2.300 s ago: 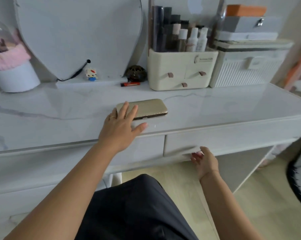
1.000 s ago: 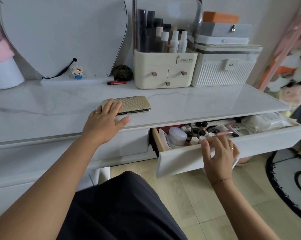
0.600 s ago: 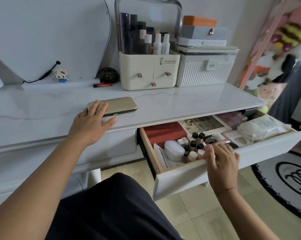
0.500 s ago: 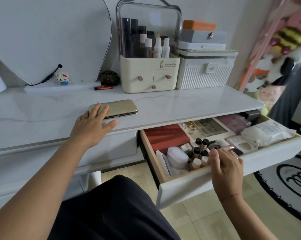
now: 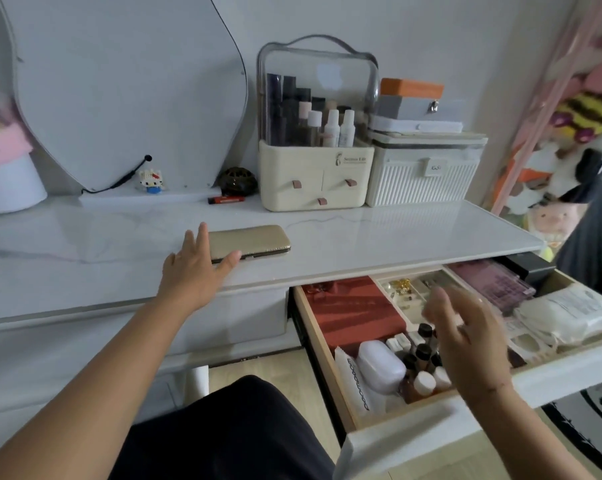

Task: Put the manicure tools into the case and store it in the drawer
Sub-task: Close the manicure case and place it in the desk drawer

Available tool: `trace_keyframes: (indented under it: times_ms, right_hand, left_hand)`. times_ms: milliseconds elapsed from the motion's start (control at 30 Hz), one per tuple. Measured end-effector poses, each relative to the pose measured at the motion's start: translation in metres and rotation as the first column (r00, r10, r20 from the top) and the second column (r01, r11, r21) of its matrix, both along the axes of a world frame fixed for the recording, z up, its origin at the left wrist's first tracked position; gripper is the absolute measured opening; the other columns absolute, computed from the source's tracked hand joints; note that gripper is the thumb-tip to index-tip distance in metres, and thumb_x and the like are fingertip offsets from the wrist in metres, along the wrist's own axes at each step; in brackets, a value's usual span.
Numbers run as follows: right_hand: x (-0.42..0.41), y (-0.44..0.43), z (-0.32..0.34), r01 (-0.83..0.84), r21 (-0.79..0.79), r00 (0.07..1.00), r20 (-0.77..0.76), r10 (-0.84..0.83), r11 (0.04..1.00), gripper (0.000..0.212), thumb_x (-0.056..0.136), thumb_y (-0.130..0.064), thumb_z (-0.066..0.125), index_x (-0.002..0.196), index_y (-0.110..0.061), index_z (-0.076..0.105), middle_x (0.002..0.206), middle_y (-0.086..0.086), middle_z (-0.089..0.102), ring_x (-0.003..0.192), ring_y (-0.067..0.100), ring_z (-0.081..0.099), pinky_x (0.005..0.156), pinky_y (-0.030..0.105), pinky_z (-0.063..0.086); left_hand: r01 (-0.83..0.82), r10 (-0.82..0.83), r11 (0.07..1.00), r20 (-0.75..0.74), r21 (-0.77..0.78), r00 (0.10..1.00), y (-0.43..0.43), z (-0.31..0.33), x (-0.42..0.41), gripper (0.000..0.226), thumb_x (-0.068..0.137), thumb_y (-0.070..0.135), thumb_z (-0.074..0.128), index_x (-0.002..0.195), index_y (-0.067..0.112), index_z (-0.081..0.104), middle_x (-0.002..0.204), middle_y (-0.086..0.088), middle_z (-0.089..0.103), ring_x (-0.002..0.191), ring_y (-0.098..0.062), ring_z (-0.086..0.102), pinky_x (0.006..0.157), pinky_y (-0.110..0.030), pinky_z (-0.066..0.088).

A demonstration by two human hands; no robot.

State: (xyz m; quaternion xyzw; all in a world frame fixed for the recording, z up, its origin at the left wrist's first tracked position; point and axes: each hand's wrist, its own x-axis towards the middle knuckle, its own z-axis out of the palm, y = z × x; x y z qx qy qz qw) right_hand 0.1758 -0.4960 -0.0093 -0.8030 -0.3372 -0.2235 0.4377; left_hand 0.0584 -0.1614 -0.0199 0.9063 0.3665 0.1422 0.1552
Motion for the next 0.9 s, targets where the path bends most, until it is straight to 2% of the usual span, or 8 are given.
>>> trace_keyframes:
  times_ms: [100, 200, 300, 367, 467, 533, 667, 900]
  right_hand:
    - [0.012, 0.058, 0.039, -0.254, -0.011, 0.961, -0.119, 0.251, 0.967, 0.027, 0.091, -0.033, 0.047, 0.081, -0.013, 0.062, 0.079, -0.004, 0.064, 0.075, 0.009, 0.059, 0.066, 0.025, 0.047]
    - [0.040, 0.135, 0.042, -0.400, -0.165, 0.871, -0.374, 0.318, 0.902, 0.026, 0.091, -0.041, 0.050, 0.105, -0.021, 0.058, 0.102, -0.013, 0.057, 0.093, 0.004, 0.054, 0.084, 0.021, 0.042]
    - [0.066, 0.202, 0.025, -0.448, -0.308, 0.808, -0.541, 0.233, 0.839, 0.031, 0.085, -0.061, 0.043, 0.080, -0.031, 0.041, 0.083, -0.012, 0.041, 0.076, 0.006, 0.041, 0.075, 0.029, 0.035]
    - [0.067, 0.222, 0.019, -0.471, -0.246, 0.748, -0.621, 0.235, 0.847, 0.035, 0.085, -0.061, 0.044, 0.084, -0.026, 0.050, 0.085, -0.007, 0.044, 0.079, 0.009, 0.046, 0.077, 0.031, 0.038]
    - [0.062, 0.221, 0.020, -0.471, 0.002, 0.570, -0.762, 0.306, 0.882, 0.069, 0.080, -0.062, 0.052, 0.126, -0.010, 0.051, 0.118, 0.001, 0.053, 0.113, 0.020, 0.048, 0.104, 0.038, 0.035]
    - [0.065, 0.199, 0.022, -0.461, 0.160, 0.479, -0.783, 0.397, 0.873, 0.071, 0.077, -0.067, 0.051, 0.122, -0.012, 0.050, 0.110, -0.004, 0.055, 0.108, 0.016, 0.049, 0.107, 0.036, 0.031]
    - [0.084, 0.122, 0.027, -0.400, 0.302, 0.402, -0.791, 0.461, 0.866, 0.083, 0.088, -0.062, 0.030, 0.144, -0.001, 0.025, 0.144, 0.010, 0.039, 0.129, 0.022, 0.040, 0.112, 0.036, 0.027]
    - [0.127, -0.020, 0.027, -0.103, 0.367, 0.464, -0.804, 0.371, 0.924, 0.083, 0.086, -0.067, 0.023, 0.143, -0.007, 0.032, 0.146, 0.007, 0.041, 0.132, 0.020, 0.040, 0.108, 0.033, 0.029]
  left_hand:
    - [-0.064, 0.067, 0.996, 0.045, -0.068, 0.997, 0.001, 0.005, 0.000, 0.086, 0.089, 0.066, 0.027, 0.150, 0.012, 0.000, 0.155, -0.015, 0.022, 0.141, -0.030, 0.025, 0.114, -0.046, 0.018]
    - [-0.047, 0.074, 0.983, 0.147, -0.177, 0.986, -0.003, 0.011, 0.000, 0.059, 0.092, 0.054, 0.039, 0.132, 0.010, 0.037, 0.133, -0.014, 0.051, 0.119, -0.032, 0.048, 0.096, -0.041, 0.037]
    - [-0.025, 0.125, 0.939, 0.273, -0.344, 0.954, -0.008, 0.020, 0.003, 0.037, 0.095, 0.037, 0.042, 0.116, 0.007, 0.050, 0.115, -0.013, 0.057, 0.106, -0.031, 0.053, 0.083, -0.038, 0.040]
    - [-0.008, 0.174, 0.899, 0.340, -0.439, 0.924, -0.010, 0.023, 0.008, 0.035, 0.094, 0.032, 0.045, 0.110, 0.003, 0.055, 0.108, -0.017, 0.059, 0.103, -0.034, 0.055, 0.084, -0.042, 0.043]
    - [0.051, 0.251, 0.825, 0.445, -0.563, 0.860, -0.023, 0.027, 0.013, 0.027, 0.090, 0.027, 0.049, 0.099, 0.003, 0.058, 0.101, -0.016, 0.061, 0.093, -0.031, 0.056, 0.079, -0.040, 0.044]
    - [0.099, 0.260, 0.804, 0.497, -0.586, 0.828, -0.040, 0.031, 0.017, 0.020, 0.087, 0.024, 0.050, 0.088, 0.004, 0.052, 0.087, -0.016, 0.055, 0.082, -0.029, 0.052, 0.069, -0.037, 0.038]
    - [0.266, 0.168, 0.746, 0.559, -0.611, 0.812, -0.089, 0.037, 0.038, 0.057, 0.084, 0.029, 0.052, 0.132, 0.002, 0.039, 0.135, -0.023, 0.044, 0.125, -0.035, 0.044, 0.105, -0.051, 0.035]
    - [0.597, -0.128, 0.543, 0.644, -0.590, 0.754, -0.202, 0.032, 0.096, 0.069, 0.092, 0.031, 0.051, 0.150, 0.024, 0.014, 0.155, 0.007, 0.019, 0.138, -0.005, 0.021, 0.115, -0.032, 0.017]
